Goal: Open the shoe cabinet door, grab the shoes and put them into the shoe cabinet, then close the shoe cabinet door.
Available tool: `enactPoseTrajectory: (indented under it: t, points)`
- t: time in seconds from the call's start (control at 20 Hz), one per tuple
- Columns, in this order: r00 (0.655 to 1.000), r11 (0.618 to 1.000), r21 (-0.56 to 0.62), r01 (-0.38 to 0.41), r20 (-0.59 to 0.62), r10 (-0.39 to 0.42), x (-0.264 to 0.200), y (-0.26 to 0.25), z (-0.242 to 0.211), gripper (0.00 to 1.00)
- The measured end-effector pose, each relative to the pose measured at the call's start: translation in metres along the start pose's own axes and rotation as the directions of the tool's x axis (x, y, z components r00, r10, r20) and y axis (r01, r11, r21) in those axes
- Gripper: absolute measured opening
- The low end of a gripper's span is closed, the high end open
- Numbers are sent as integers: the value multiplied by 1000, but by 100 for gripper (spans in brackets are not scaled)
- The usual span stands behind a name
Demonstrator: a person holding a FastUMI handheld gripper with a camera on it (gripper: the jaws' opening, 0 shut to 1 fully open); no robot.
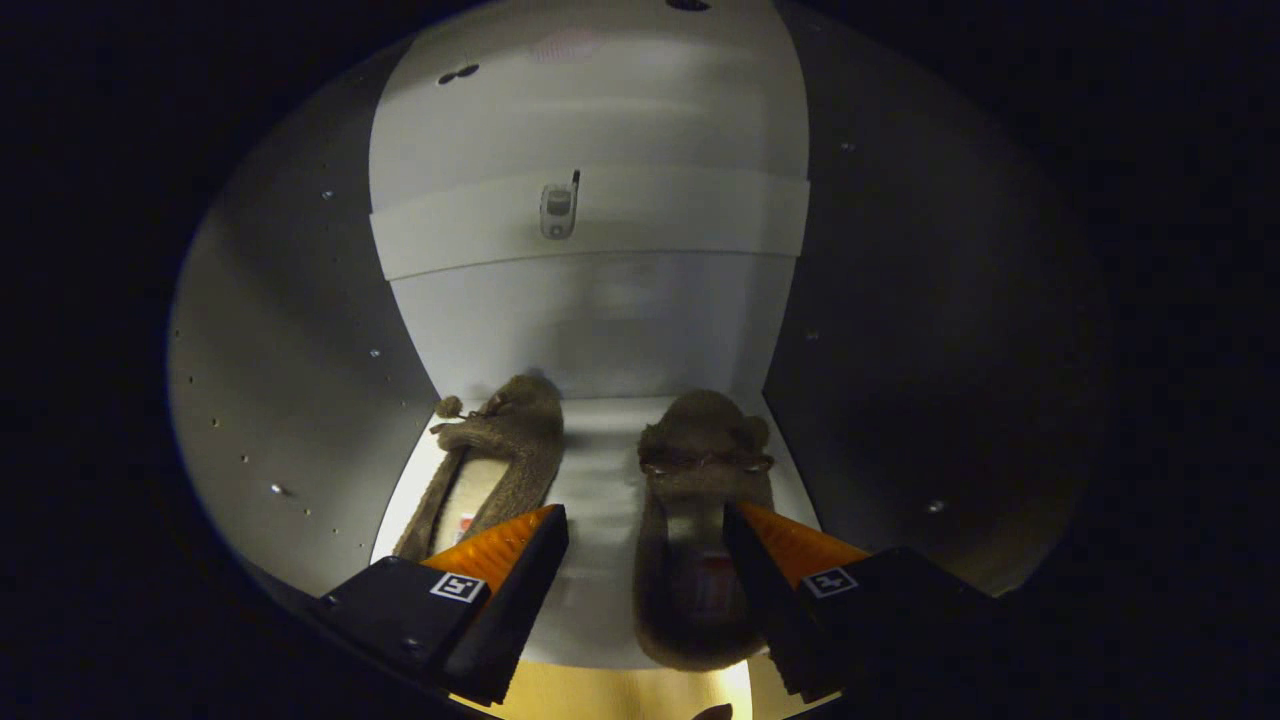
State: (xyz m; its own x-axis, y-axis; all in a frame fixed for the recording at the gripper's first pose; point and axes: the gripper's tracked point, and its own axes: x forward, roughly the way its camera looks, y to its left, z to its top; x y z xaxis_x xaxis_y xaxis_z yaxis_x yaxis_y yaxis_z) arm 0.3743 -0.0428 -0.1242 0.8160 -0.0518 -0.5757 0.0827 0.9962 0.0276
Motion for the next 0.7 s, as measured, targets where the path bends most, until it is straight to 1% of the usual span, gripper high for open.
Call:
enactPoseTrajectory:
  t: [0.1, 0.25, 0.35, 0.5, 0.6, 0.7]
  points:
    - [996, 1000, 20, -16, 91, 15, -19, 3, 20, 99]
    - [972, 1000, 21, -23, 233, 17, -57, 1, 46, 98]
    - [945, 1000, 13, -21, 326, 16, -88, 2, 58, 98]
    - [888, 1000, -7, -12, 460, 14, -141, 8, 71, 98]
    - [850, 1000, -17, -11, 526, 18, -181, 13, 71, 98]
    - [829, 1000, -15, -14, 559, 20, -221, 17, 62, 98]
